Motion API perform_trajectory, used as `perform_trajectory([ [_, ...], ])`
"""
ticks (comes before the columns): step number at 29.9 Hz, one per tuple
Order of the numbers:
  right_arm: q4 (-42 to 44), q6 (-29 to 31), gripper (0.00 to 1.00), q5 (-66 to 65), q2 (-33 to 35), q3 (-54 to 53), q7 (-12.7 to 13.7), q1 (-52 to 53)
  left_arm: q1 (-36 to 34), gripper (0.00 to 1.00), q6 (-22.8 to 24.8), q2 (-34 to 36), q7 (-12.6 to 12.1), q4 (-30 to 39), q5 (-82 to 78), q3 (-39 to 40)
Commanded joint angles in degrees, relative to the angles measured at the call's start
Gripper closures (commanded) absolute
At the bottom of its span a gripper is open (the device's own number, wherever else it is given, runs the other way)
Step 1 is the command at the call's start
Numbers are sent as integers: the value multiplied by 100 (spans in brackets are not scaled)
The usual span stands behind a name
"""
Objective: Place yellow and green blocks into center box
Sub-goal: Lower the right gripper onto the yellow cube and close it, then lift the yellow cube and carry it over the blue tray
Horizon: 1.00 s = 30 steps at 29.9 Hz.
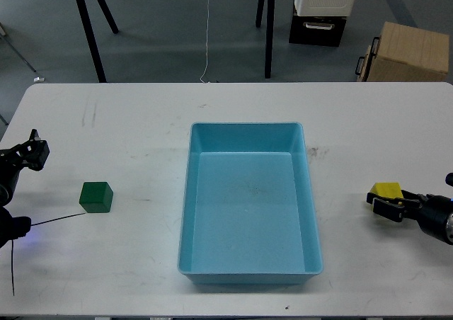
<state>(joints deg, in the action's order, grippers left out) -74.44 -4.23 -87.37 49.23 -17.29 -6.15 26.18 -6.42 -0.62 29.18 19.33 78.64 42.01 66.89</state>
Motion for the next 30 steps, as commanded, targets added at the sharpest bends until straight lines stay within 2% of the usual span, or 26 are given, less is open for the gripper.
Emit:
perform_trajectory([
  [1,26,1,62,9,7,6,8,1,0,0,0,0,0,2,0,0],
  [2,18,1,70,9,-1,6,8,1,0,0,0,0,0,2,0,0],
  [4,9,1,78,18,-1,6,8,1,0,0,0,0,0,2,0,0],
  [10,-53,-95,83,236,69,-221,-26,10,0,0,0,0,0,2,0,0],
  [12,-123,-236,84,552,95,-554,-166,10,0,0,-9,0,0,2,0,0],
  [14,-324,-237,84,939,113,-932,-447,19,9,0,-9,0,0,2,0,-9],
  [16,-526,-210,84,1351,148,-1126,-615,115,9,0,-9,0,0,2,0,0],
  [20,-869,-158,83,2064,210,-1057,-712,729,35,0,0,9,0,2,0,-9],
  [22,-975,-61,83,2302,192,-987,-896,1010,35,0,-9,0,0,2,0,-9],
  [24,-1019,201,83,2696,105,-742,-1019,1423,35,0,-9,0,0,2,0,0],
  [27,-1019,580,83,3312,-229,30,-1020,2196,35,0,-17,9,61,11,9,-9],
  [30,-1011,712,80,3375,-528,874,-1029,2707,35,0,-17,18,97,11,9,0],
])
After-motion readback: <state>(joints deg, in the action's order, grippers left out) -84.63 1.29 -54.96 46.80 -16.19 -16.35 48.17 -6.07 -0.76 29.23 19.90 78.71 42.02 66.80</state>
